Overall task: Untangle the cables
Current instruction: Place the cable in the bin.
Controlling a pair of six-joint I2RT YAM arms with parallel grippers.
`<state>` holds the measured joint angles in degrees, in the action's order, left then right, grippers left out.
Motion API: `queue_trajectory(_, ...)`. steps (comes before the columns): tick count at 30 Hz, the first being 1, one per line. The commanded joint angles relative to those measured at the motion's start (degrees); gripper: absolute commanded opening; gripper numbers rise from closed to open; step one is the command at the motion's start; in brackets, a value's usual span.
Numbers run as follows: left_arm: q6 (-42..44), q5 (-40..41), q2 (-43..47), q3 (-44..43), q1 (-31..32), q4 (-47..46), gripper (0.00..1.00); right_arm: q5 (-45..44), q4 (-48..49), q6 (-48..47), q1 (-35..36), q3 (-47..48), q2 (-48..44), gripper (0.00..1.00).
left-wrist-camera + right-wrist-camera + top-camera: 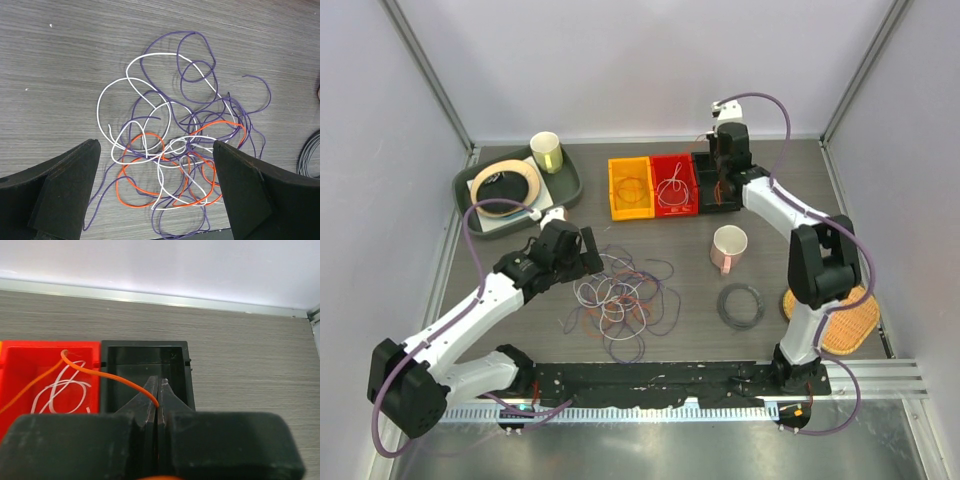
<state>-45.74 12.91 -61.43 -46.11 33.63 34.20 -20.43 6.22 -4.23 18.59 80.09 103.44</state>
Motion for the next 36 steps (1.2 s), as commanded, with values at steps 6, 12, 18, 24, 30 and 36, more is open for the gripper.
queue_trajectory(6, 1.61, 0.63, -0.80, 0.05, -0.23, -2.55, 1.00, -0.23, 1.60, 2.29, -4.00, 6.74, 7.04, 0.01)
queue_trajectory(12, 1.97, -0.16, -1.15, 0.14, -0.23, -2.82, 1.00, 1.78, 5.29, 2.73, -6.98, 1.48, 3.97, 0.01)
queue_trajectory(18, 2.14, -0.95, -1.59, 0.05, -0.23, -3.08, 1.00, 2.58, 3.11, 1.33, -8.57, 1.11, 4.23, 0.01)
queue_trajectory(24, 2.14, -1.04, -2.03, -0.12, -0.23, -2.91, 1.00, -2.68, -5.75, -3.23, -8.57, 7.08, 5.98, 0.01)
queue_trajectory(30, 2.23, -1.39, -2.90, -0.21, -0.23, -2.99, 1.00, -2.69, -9.90, -11.65, -7.34, 9.11, 8.62, 0.01)
queue_trajectory(36, 2.41, -1.83, -4.05, -0.47, -0.23, -2.99, 1.00, -9.52, -11.66, -17.74, -4.27, 13.15, 12.13, 0.01)
